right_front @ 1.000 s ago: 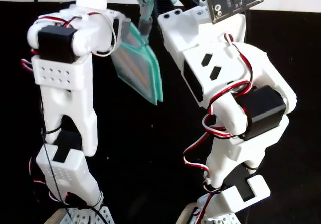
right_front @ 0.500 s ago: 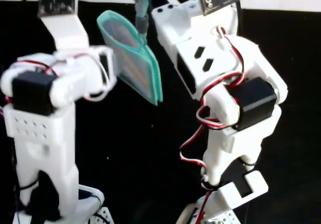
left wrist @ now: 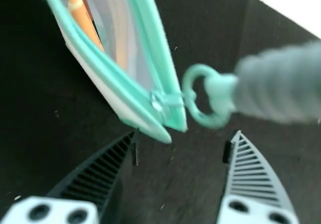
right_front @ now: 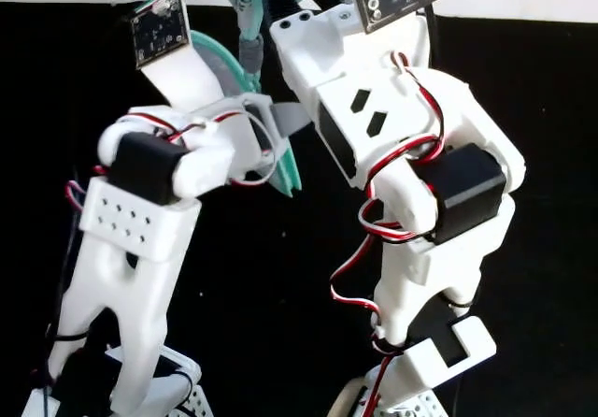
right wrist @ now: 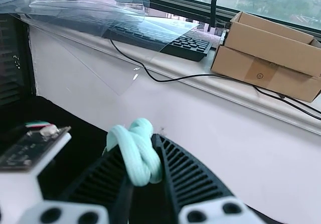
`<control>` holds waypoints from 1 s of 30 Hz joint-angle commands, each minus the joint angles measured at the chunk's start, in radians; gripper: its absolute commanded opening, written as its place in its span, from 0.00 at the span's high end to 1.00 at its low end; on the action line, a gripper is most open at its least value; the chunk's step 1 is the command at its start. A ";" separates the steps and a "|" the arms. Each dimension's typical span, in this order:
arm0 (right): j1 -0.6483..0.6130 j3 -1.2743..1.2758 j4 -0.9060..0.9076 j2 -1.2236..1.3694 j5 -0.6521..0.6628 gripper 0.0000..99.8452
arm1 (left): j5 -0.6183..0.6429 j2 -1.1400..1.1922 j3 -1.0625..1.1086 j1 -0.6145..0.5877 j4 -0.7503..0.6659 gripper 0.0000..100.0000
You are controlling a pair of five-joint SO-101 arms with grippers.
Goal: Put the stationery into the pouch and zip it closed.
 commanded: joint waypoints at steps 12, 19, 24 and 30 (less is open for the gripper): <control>-0.007 -0.038 -0.021 -0.002 0.011 0.99 | 0.021 -0.030 0.254 -0.122 -0.356 0.73; -0.005 -0.039 -0.019 -0.004 0.011 0.99 | -0.049 -0.036 0.344 -0.134 -0.420 0.73; 0.025 -0.039 -0.021 -0.005 0.012 0.99 | -0.135 -0.036 0.367 -0.189 -0.419 0.73; 0.039 -0.085 -0.016 -0.002 0.012 0.99 | -0.256 -0.036 0.371 -0.254 -0.420 0.86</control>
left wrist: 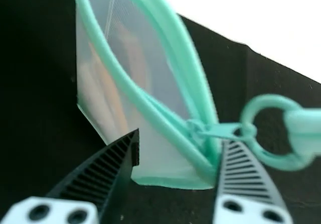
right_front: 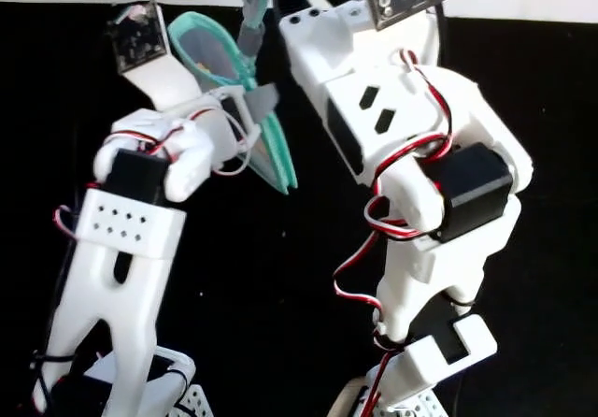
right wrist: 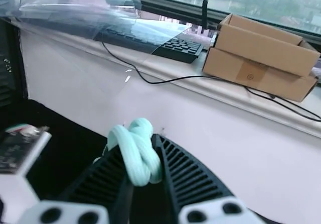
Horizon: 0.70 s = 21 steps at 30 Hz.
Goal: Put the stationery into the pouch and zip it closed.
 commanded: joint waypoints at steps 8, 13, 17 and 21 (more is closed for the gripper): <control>0.024 -0.074 -0.001 -0.007 0.012 0.99 | -0.193 0.004 0.010 -0.074 -0.002 0.99; 0.064 -0.074 -0.004 -0.005 0.012 0.99 | -0.193 0.004 0.012 -0.134 0.009 0.99; 0.130 -0.073 -0.012 -0.005 0.011 0.99 | -0.213 0.004 0.012 -0.186 0.069 0.99; 0.165 -0.073 -0.013 -0.005 0.011 0.99 | -0.397 0.004 0.012 -0.171 0.152 0.99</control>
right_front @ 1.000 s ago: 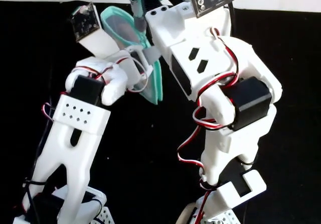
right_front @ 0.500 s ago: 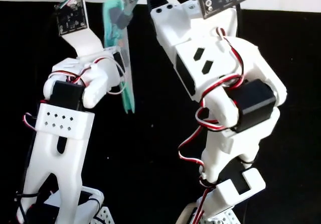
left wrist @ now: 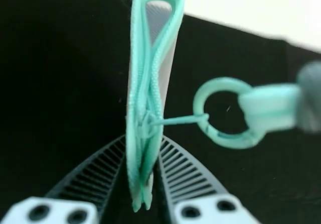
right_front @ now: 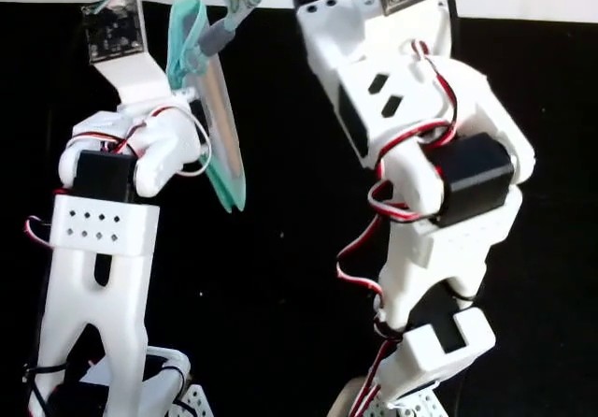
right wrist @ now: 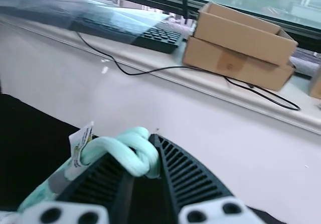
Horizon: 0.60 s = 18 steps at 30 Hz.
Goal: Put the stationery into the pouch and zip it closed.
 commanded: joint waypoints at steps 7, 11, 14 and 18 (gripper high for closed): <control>0.125 -0.039 -0.079 -0.021 0.002 0.99 | -0.480 0.005 0.018 -0.002 0.227 0.99; 0.174 -0.038 -0.159 -0.019 0.002 0.99 | -0.491 0.005 0.044 -0.004 0.230 0.99; 0.203 -0.015 -0.240 -0.008 0.005 0.99 | -0.531 0.004 0.084 -0.005 0.230 0.99; 0.242 0.031 -0.331 0.041 0.006 0.99 | -0.577 0.004 0.116 -0.007 0.236 0.99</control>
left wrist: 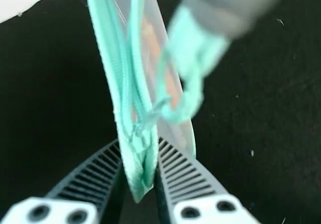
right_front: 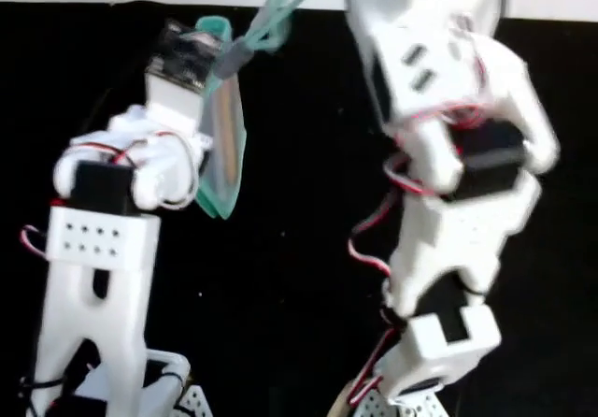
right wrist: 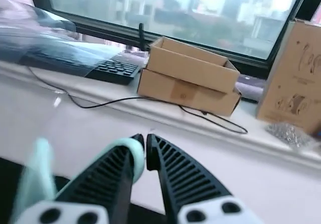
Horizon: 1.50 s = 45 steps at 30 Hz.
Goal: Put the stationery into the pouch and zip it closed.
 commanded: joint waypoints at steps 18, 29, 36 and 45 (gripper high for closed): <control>0.252 0.019 -0.117 0.159 0.002 0.99 | -0.189 -0.288 0.145 -0.024 0.236 0.99; 0.444 0.019 -0.117 0.226 0.000 0.99 | -0.224 -0.285 0.031 -0.125 0.327 0.99; 0.519 0.016 -0.116 0.312 0.000 0.99 | -0.219 -0.283 0.019 -0.153 0.338 0.99; 0.473 0.018 0.041 0.360 0.005 0.99 | -0.187 -0.283 0.019 -0.154 0.330 0.99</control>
